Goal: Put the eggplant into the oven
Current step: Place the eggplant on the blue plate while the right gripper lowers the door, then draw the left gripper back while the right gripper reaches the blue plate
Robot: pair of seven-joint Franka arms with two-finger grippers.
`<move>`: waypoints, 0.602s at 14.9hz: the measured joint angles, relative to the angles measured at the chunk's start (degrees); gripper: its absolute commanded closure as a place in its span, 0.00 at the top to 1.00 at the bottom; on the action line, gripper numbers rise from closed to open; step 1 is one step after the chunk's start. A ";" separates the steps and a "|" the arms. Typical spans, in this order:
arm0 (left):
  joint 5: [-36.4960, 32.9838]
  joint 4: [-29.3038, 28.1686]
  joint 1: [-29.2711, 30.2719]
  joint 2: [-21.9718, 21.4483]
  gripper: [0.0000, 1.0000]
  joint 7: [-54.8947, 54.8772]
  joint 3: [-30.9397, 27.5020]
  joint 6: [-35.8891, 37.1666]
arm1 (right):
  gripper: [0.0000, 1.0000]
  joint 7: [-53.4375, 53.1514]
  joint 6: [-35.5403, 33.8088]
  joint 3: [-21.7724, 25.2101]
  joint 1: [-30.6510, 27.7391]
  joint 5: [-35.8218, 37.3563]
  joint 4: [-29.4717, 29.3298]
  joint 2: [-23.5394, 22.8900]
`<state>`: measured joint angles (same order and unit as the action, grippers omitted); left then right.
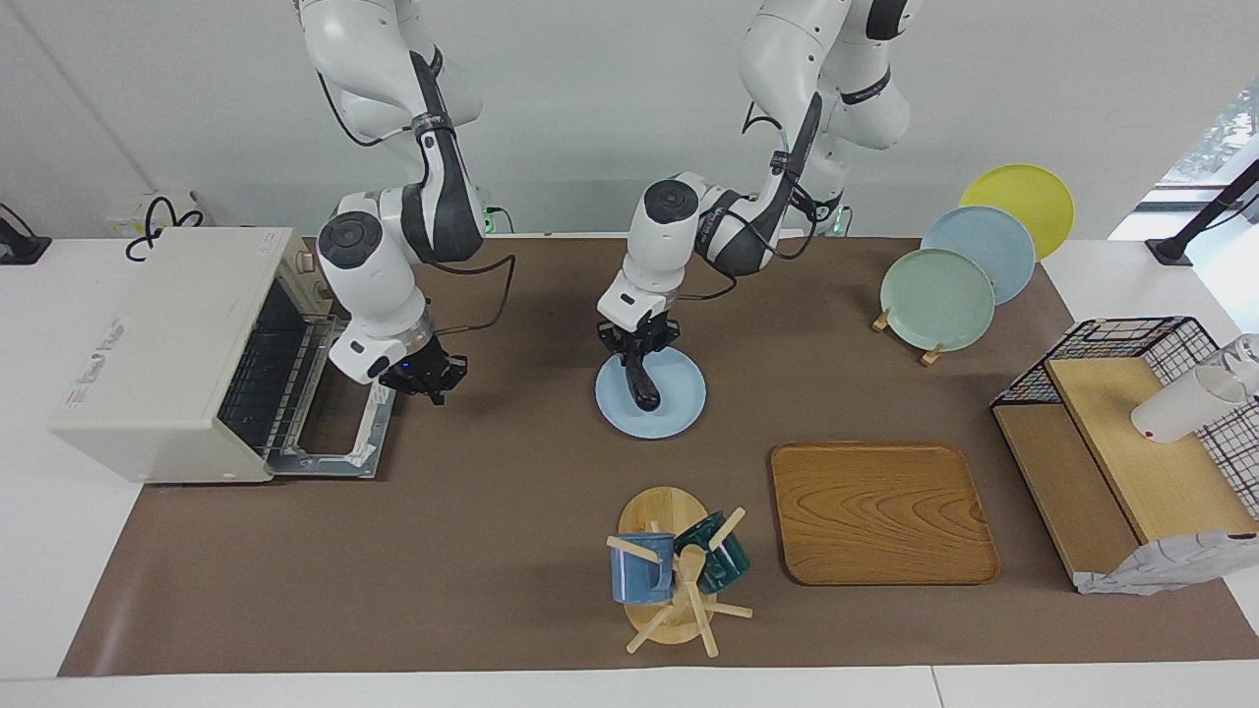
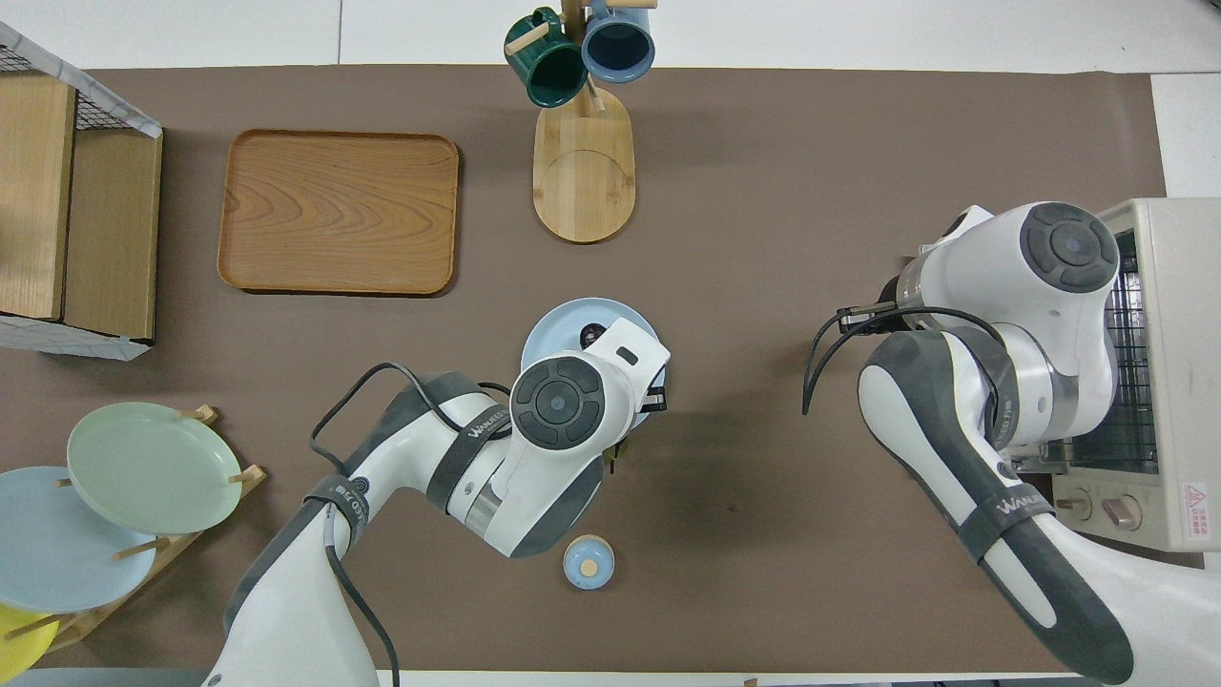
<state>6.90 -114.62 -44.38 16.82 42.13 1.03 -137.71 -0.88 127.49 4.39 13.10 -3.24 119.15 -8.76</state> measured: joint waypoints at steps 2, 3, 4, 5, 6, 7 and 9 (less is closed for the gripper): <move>0.00 0.12 0.29 0.00 0.42 -0.54 -0.17 0.00 | 0.12 -0.23 -0.52 -0.06 1.94 0.00 -0.19 -0.01; 0.00 0.13 0.41 0.00 0.99 -0.69 -0.21 0.01 | 0.13 -0.84 -1.01 -0.08 3.07 0.00 -0.32 -0.01; 0.00 0.13 0.43 0.00 1.00 -0.75 -0.30 0.02 | 0.13 -1.32 -1.43 -0.10 3.85 0.00 -0.54 -0.02; 0.00 0.17 0.49 -0.03 1.00 -0.77 -0.44 0.08 | 0.12 -1.52 -1.97 -0.12 4.29 0.00 -0.97 -0.03; 0.00 0.26 0.74 -0.14 1.00 -0.80 -0.69 0.32 | 0.12 -1.53 -3.18 -0.10 4.47 0.00 -1.73 -0.04; 0.00 0.52 1.64 -0.39 1.00 -1.62 -0.81 1.10 | 0.12 -1.53 -4.65 -0.11 4.63 0.00 -2.79 -0.06; 0.00 2.36 5.46 -1.82 1.00 -5.87 -1.00 6.28 | 0.13 -1.61 -6.66 -0.13 5.55 0.00 -5.06 -0.14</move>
<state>6.90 -112.26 -38.92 15.00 36.26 0.04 -131.43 -2.49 120.82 4.26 18.65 -3.24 114.10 -8.90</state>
